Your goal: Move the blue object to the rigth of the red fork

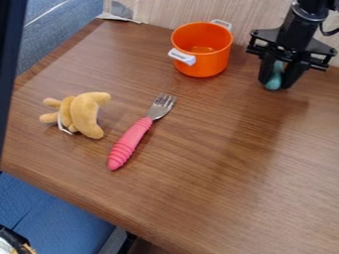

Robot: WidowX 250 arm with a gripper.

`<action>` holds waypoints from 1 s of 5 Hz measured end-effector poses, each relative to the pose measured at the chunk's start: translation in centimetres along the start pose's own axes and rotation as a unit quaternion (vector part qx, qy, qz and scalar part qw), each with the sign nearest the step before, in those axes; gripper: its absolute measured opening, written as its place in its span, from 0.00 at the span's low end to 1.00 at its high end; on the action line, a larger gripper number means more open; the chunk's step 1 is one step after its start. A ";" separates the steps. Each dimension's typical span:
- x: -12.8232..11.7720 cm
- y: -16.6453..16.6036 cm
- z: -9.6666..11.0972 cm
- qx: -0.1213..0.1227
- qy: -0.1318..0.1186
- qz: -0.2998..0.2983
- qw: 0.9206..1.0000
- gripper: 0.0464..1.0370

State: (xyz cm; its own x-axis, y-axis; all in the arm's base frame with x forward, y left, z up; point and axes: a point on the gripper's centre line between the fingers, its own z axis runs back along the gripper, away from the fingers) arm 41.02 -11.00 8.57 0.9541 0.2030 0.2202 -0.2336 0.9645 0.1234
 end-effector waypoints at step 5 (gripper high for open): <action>0.2 0.1 1.2 -0.052 0.023 -0.039 0.998 0.32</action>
State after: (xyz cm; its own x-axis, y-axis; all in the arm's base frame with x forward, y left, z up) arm 40.98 -11.04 9.77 0.9768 0.1321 0.1688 -0.1401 0.9895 0.0360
